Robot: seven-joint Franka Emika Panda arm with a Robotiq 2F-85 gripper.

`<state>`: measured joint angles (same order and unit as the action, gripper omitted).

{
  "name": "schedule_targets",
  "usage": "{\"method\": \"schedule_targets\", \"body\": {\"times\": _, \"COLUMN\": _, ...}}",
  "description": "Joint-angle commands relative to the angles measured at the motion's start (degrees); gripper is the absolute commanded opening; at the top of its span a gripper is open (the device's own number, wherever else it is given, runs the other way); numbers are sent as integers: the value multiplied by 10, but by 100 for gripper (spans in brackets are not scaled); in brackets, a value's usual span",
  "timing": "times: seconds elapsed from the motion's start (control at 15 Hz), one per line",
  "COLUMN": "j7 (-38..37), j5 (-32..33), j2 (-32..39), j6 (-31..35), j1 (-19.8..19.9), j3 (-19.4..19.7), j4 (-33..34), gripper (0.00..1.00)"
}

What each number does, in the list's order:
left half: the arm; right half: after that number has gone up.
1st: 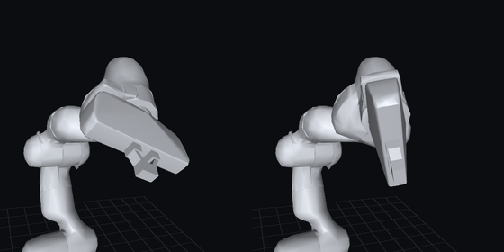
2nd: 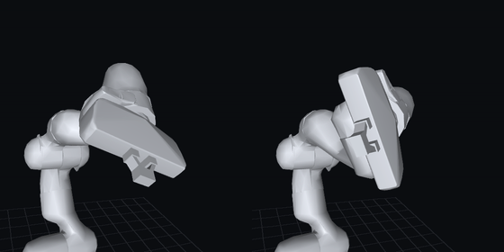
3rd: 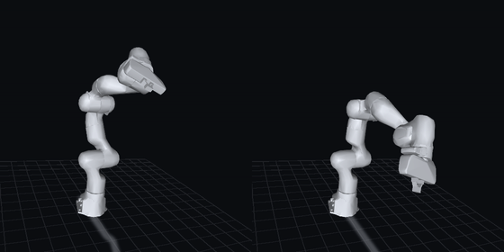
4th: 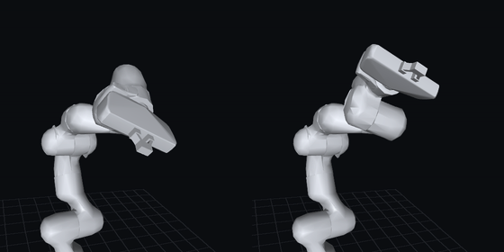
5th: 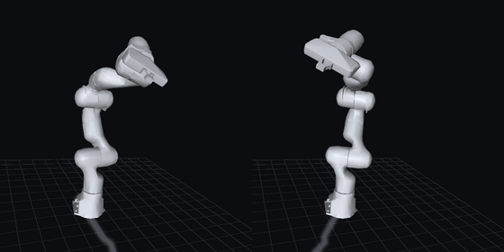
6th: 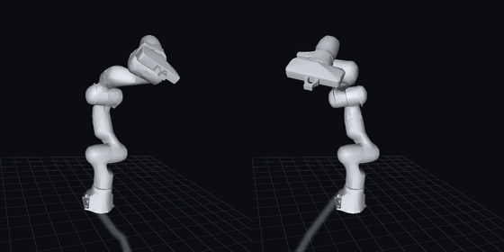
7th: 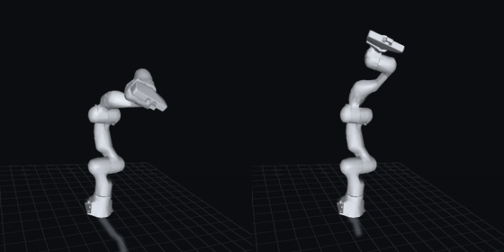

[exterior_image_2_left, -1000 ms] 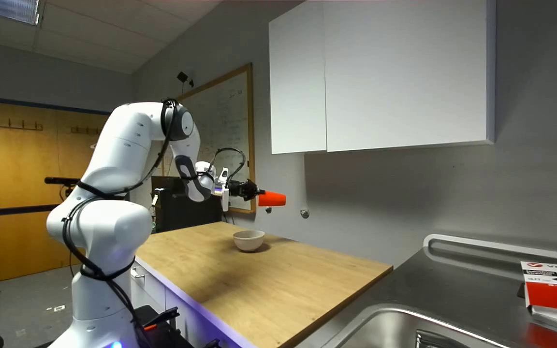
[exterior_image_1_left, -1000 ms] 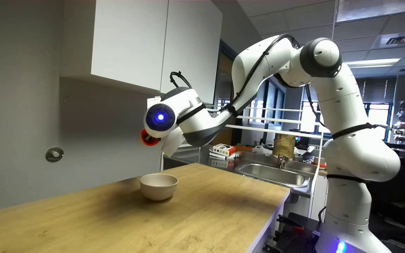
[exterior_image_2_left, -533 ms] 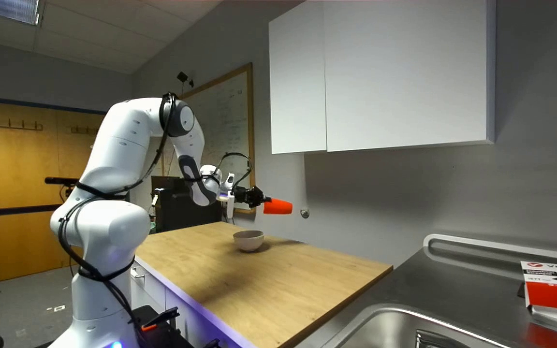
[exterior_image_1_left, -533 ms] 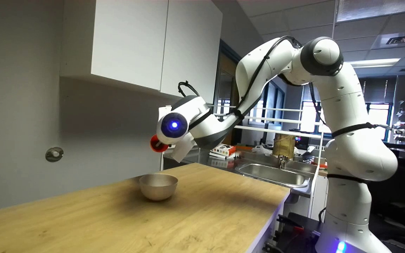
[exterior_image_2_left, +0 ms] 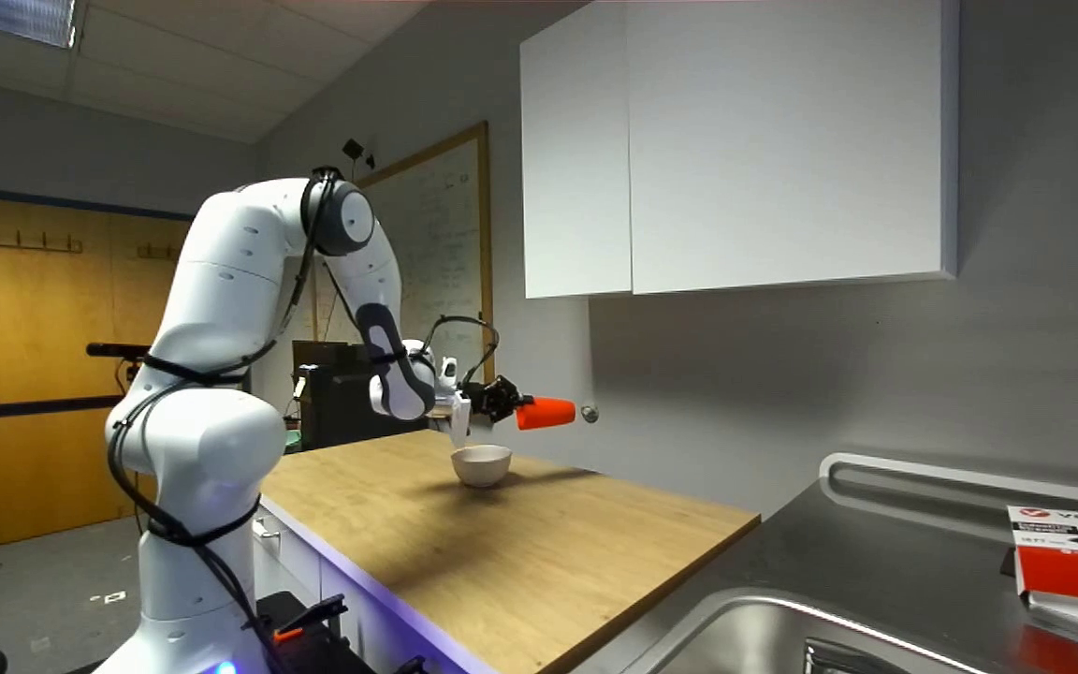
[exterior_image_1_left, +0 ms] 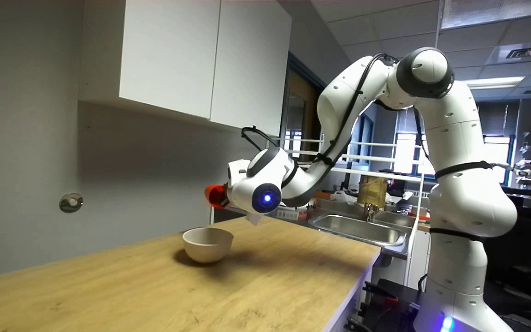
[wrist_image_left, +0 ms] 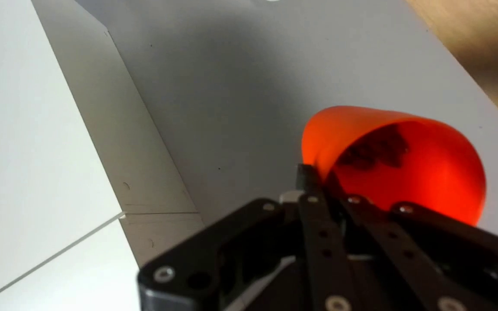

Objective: Pour the contents of the cup into the bowl

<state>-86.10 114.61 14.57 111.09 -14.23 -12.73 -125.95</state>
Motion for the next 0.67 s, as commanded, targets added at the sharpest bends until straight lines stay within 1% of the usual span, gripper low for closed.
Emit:
{"method": "schedule_targets", "body": {"times": 0.0, "j7": -30, "j5": 76, "j2": -16, "j6": -2, "j1": 7, "j3": -5, "j4": -57, "gripper": 1}}
{"method": "schedule_targets", "body": {"times": 0.27, "j7": -36, "j5": 129, "j2": -16, "j6": -10, "j1": 8, "j3": -9, "j4": -87, "gripper": 1}}
{"method": "schedule_targets", "body": {"times": 0.6, "j7": -36, "j5": 189, "j2": -16, "j6": -31, "j1": 9, "j3": -9, "j4": -104, "gripper": 1}}
